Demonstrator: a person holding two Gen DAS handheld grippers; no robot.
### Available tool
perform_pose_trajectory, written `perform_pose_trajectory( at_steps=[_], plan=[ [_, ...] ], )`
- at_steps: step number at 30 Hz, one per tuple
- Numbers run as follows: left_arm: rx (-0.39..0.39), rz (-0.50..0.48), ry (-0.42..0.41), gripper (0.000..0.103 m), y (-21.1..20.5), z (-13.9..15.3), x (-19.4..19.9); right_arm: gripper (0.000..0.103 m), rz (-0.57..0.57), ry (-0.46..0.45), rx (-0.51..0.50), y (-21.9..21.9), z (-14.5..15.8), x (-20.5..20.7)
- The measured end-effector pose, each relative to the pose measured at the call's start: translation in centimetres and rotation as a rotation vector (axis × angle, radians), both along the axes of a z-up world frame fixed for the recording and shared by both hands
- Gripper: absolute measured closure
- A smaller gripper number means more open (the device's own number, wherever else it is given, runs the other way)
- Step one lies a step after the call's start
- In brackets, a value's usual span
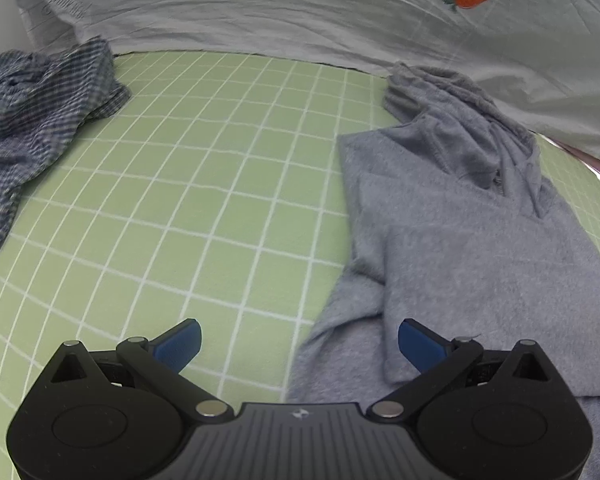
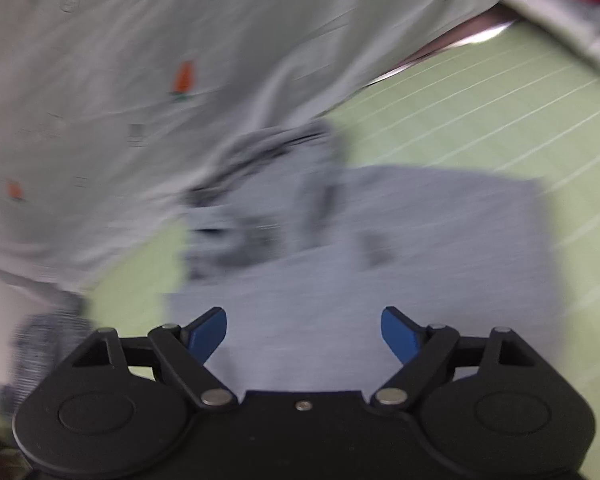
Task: Fold clothes
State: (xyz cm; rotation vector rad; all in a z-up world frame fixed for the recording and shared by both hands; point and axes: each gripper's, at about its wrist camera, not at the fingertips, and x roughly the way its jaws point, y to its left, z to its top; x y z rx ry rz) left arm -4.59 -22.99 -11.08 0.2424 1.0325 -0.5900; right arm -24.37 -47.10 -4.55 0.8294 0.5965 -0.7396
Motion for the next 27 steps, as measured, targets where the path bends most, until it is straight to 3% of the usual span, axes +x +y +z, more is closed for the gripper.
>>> perform_pose_trajectory(
  at_steps=[4,9,16,18,21,24,27],
  plan=[
    [-0.029,-0.077,-0.001,0.002,-2.1,0.0,-0.4,0.016,-0.134,0.097,-0.001,-0.4,-2.2,-6.8],
    [-0.04,-0.191,-0.007,0.039,-4.9,-0.1,-1.1,0.016,-0.272,0.175,0.013,-0.2,-4.4,-13.6],
    [0.001,-0.283,-0.024,0.055,-6.8,-0.9,-1.7,0.014,-0.298,0.217,0.015,0.6,-5.5,-13.9],
    [-0.003,-0.294,-0.032,0.072,-6.7,-0.7,-1.7,0.014,-0.282,0.237,0.002,0.5,-5.4,-13.2],
    [-0.014,-0.308,-0.037,0.084,-6.5,-0.3,-1.7,0.014,-0.261,0.265,-0.015,0.5,-5.4,-12.4],
    [-0.021,-0.312,-0.053,0.087,-6.4,0.5,-1.9,0.013,-0.241,0.29,-0.03,0.6,-5.4,-11.9],
    [-0.085,-0.303,-0.075,0.088,-5.9,2.5,-1.8,0.013,-0.23,0.3,-0.034,0.6,-5.4,-11.7]
  ],
)
